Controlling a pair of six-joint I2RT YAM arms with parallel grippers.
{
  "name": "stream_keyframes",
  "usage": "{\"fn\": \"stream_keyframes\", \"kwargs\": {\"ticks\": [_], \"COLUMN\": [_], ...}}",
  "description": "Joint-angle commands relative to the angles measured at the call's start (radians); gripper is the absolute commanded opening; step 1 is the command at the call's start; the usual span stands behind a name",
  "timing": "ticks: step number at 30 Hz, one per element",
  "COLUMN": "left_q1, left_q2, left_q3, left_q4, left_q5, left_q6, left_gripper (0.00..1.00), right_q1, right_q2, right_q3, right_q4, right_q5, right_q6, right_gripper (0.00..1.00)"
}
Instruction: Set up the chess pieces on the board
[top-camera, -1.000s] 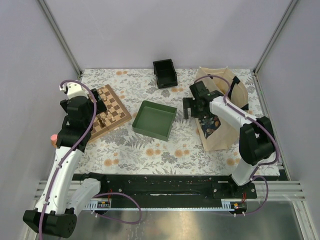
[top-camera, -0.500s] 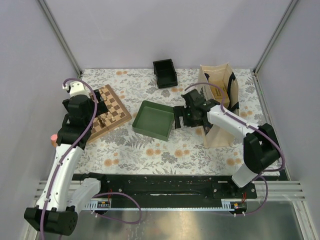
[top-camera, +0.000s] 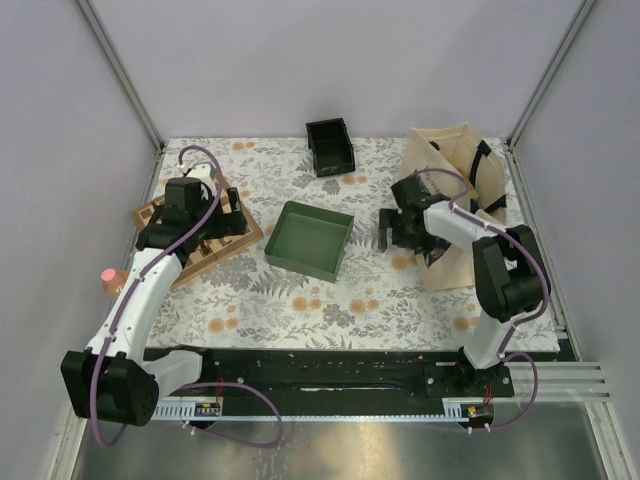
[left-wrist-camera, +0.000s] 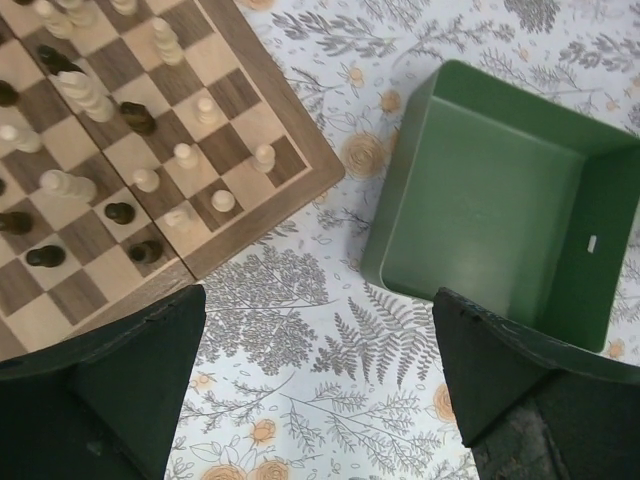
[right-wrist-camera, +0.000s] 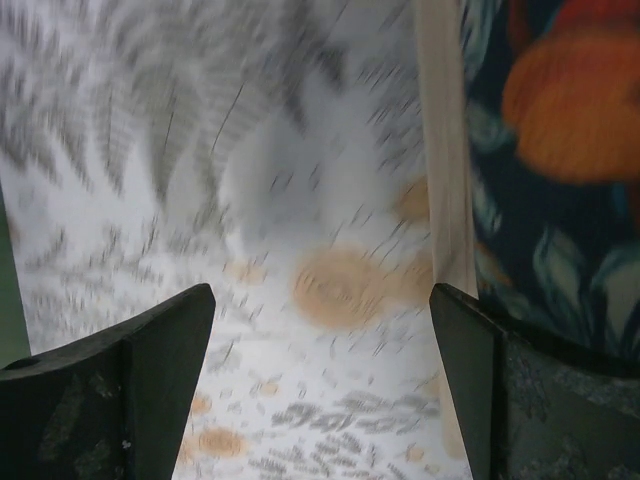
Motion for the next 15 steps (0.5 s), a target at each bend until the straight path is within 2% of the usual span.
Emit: {"fn": "stream_keyframes", "kwargs": {"ticks": [1, 6, 11, 15], "left_q1": [0.003, 0.002, -0.023, -0.038], "left_q2": [0.037, 0.128, 0.235, 0.33], "left_q3": [0.043, 0.042, 0.081, 0.124], "left_q4": [0.016, 0.034, 0.05, 0.053], "left_q5": [0.106, 0.151, 0.175, 0.212], "left_q6": [-0.006, -0.032, -0.035, -0.047], "left_gripper": [0.99, 0.99, 0.99, 0.99], "right_q1": [-0.149, -0.238, -0.287, -0.336], "right_q2": [0.098, 0.247, 0.393, 0.488], "right_q3": [0.185, 0.4, 0.653, 0.776], "right_q4": [0.046, 0.014, -0.131, -0.193], "right_q5": [0.091, 0.072, 0.094, 0.062], "right_q6": [-0.039, -0.053, -0.065, -0.039], "right_gripper": [0.99, 0.98, 0.98, 0.98]}}
